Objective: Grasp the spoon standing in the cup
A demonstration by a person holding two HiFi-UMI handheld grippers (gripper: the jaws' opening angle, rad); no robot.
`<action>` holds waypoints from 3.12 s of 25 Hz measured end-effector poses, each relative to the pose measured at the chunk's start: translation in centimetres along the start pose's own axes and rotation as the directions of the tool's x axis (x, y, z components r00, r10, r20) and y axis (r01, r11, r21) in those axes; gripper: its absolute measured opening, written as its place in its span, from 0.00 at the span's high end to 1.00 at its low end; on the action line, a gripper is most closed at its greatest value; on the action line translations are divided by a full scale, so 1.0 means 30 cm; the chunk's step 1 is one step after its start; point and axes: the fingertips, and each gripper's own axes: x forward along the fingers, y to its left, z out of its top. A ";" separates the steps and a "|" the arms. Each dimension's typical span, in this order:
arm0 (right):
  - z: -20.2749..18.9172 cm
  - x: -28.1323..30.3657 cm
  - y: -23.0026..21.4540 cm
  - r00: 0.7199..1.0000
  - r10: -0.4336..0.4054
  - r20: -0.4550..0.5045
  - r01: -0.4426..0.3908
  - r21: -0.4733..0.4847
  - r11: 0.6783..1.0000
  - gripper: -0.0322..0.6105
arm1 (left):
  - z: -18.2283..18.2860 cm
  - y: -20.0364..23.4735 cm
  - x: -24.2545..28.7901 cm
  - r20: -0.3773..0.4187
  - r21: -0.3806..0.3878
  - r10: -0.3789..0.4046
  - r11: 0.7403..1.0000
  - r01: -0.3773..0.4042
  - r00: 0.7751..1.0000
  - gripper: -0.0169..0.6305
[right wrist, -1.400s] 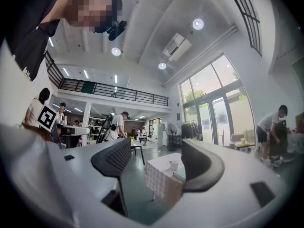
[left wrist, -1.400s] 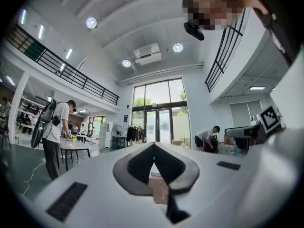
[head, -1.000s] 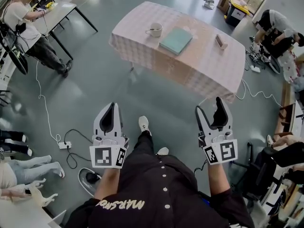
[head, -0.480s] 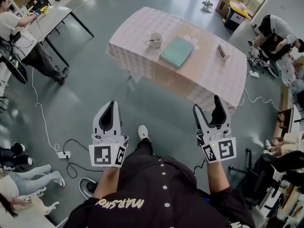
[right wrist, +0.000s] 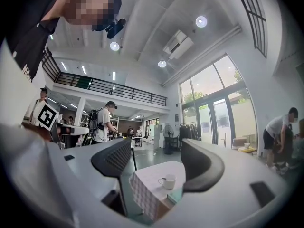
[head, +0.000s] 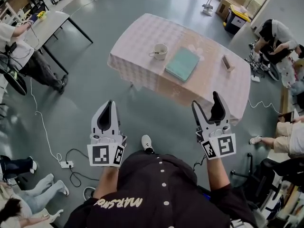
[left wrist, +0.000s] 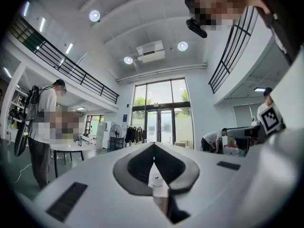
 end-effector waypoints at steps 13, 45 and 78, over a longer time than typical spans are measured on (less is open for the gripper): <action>-0.070 0.241 -0.025 0.998 -0.054 -0.037 0.054 0.003 0.999 0.46 | -0.074 0.182 0.222 -0.058 -0.033 -0.039 0.999 0.038 0.998 0.96; -0.210 0.893 -0.541 0.998 0.042 -0.035 -0.043 -0.021 0.999 0.46 | -0.080 0.159 0.991 -0.024 0.000 0.049 0.999 -0.049 0.999 0.96; -0.809 1.229 -0.334 0.831 0.346 -0.436 -0.447 -0.154 0.881 0.45 | -0.217 0.237 1.275 -0.156 -0.059 0.023 0.998 -0.033 0.987 0.96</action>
